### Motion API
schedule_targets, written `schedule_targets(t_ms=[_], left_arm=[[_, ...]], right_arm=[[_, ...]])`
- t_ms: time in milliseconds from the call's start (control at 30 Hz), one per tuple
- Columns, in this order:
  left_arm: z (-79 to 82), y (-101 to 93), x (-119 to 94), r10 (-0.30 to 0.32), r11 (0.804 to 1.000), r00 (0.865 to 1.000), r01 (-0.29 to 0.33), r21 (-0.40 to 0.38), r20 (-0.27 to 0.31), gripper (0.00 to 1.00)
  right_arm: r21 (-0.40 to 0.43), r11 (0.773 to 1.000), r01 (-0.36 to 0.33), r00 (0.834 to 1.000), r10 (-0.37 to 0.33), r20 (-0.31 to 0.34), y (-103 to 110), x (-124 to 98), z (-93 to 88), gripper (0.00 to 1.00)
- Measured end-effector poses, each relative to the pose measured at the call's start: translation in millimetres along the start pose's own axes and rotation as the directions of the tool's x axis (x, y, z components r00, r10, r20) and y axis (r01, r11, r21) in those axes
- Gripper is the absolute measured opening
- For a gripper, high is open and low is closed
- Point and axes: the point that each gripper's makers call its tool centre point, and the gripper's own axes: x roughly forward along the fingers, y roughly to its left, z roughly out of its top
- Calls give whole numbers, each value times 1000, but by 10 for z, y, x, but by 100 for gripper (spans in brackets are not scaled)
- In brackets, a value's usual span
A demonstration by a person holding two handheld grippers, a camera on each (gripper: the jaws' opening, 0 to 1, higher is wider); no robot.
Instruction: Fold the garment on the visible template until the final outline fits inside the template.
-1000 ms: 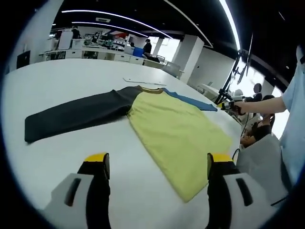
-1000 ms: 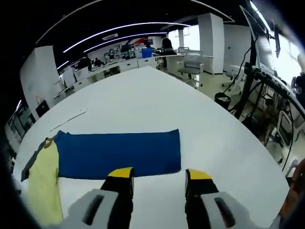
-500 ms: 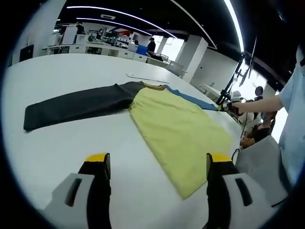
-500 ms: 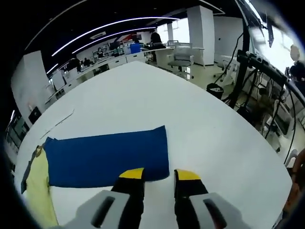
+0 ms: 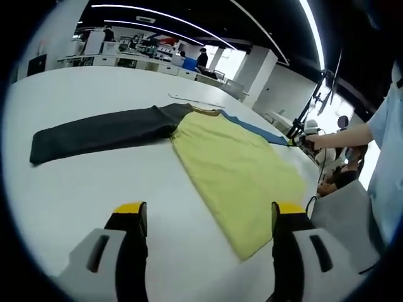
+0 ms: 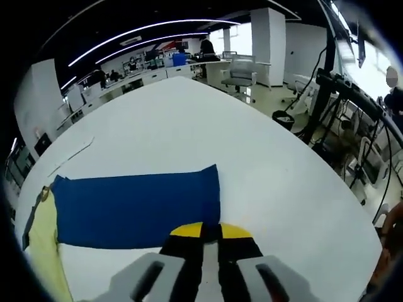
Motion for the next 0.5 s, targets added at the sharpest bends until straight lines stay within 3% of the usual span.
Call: schedule_targets(t_ms=[133,233,400,433,500], left_arm=[[11,-1,-26,7,1000,1000,-7,1,10,78],[29,-2,-43,8,1000,1000,-9,5,19,79],[84,2,-72,13,1000,999,-13,2,46,79],[90,-11,-74,12,1000,999,-12,3,47,78],[109,-32,-83,7,1000,999,-7,6,52,78]], right_arm=[[40,999,-20,999,19,33,89,-92,82,0],[43,998,-55,996,53,68,290,-252,149,0],[-37,985,-169,979,172,110,786,-435,285,0],[-21,982,-188,974,189,122,884,-469,312,0],[-32,965,-260,955,261,137,1154,-532,368,0]])
